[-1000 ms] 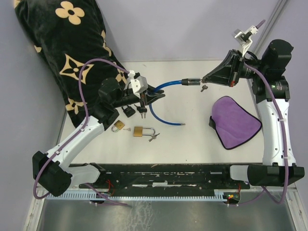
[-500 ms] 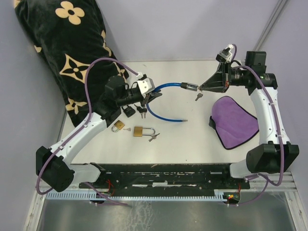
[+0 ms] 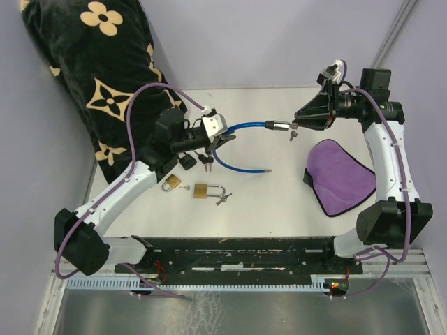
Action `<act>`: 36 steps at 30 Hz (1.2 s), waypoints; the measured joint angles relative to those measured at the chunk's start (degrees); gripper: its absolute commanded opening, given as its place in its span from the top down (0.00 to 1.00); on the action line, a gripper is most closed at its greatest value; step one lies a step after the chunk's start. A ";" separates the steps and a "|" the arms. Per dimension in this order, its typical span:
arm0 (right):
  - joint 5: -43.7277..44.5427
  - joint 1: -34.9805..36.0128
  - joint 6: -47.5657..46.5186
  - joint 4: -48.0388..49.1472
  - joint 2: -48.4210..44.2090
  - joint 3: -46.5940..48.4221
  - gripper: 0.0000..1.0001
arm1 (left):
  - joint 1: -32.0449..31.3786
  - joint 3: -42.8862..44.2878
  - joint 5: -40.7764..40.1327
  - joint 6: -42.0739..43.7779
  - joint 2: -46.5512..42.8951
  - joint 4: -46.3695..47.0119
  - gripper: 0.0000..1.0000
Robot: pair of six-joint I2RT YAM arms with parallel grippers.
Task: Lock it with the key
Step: Adjust the key in the lock.
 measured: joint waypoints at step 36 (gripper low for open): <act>12.17 3.06 -48.37 1.42 -9.92 2.93 0.56 | 3.45 -8.20 13.64 -19.80 -5.31 18.60 0.97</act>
